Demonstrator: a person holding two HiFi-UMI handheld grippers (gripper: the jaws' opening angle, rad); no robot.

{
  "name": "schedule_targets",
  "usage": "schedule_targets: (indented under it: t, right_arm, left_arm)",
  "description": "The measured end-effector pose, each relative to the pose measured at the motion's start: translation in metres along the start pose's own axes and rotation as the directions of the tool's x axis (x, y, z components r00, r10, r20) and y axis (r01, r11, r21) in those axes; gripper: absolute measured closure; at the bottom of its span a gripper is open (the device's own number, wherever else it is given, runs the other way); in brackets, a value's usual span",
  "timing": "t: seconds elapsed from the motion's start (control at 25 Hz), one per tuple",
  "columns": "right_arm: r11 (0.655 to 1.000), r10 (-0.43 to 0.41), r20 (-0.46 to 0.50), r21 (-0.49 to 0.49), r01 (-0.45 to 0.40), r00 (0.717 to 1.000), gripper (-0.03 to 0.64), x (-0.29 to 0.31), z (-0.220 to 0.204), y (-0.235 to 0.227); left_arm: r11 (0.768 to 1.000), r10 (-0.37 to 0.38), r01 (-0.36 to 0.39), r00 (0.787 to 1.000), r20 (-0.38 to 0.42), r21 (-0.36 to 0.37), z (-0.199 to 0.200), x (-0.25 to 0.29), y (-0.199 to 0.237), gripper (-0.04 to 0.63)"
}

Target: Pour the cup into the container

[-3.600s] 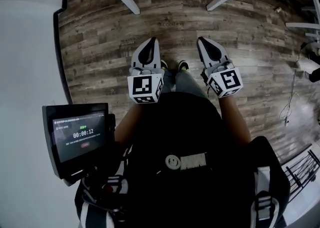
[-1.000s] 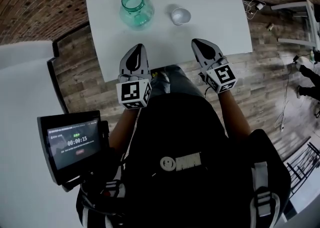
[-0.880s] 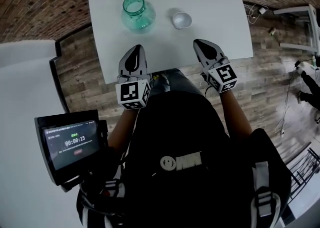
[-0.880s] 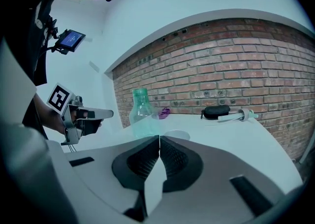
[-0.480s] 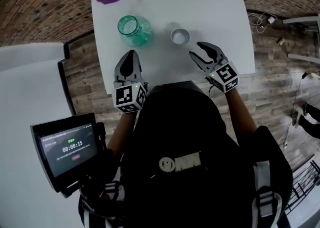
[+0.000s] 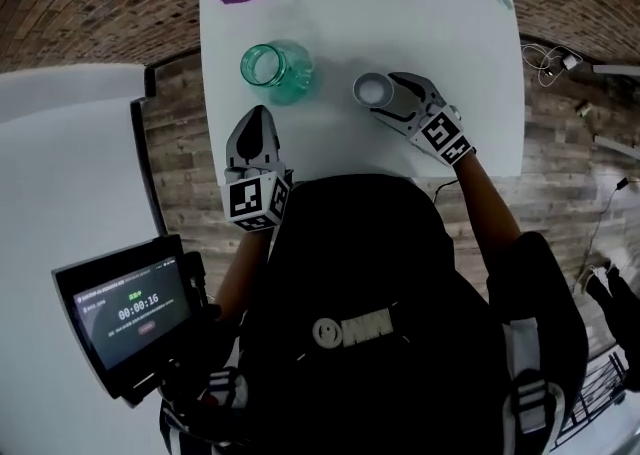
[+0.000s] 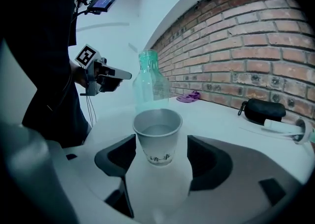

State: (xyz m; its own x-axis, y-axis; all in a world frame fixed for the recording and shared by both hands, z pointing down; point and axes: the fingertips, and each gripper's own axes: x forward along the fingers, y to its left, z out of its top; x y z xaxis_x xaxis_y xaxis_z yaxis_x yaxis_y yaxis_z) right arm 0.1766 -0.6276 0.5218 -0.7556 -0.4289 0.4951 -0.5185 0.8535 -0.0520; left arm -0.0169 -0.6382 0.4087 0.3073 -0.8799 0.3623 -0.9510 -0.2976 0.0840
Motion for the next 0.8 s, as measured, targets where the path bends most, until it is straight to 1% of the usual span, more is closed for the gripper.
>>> schedule_targets:
  t: [0.16,0.28,0.36,0.52,0.8]
  right_arm:
    - [0.999,0.046,0.007,-0.025,-0.045,0.999,0.308,0.015,0.002,0.002]
    - [0.998,0.056,-0.004,-0.031,-0.056,0.998,0.308,0.022,-0.002,0.004]
    - [0.999,0.043,-0.002,-0.026,-0.043,0.999,0.309,0.025,-0.004,0.003]
    - [0.998,-0.007,-0.002,-0.061,0.007,1.0,0.31,0.03,-0.007,0.001]
    - [0.999,-0.018,0.005,-0.044,0.018,1.0,0.333,0.03,-0.006,0.002]
  left_arm:
    - [1.0,0.015,-0.015,1.0,0.002,0.011,-0.001,-0.002,0.007,0.598]
    - [1.0,0.015,-0.015,1.0,-0.002,0.016,-0.001,-0.003,0.007,0.598]
    - [1.0,0.013,-0.012,1.0,-0.001,0.022,-0.001,-0.003,0.007,0.598]
    - [1.0,0.013,-0.013,1.0,0.003,0.018,-0.002,-0.002,0.006,0.598]
    - [1.0,0.016,-0.016,1.0,0.019,0.013,0.001,-0.003,0.007,0.598]
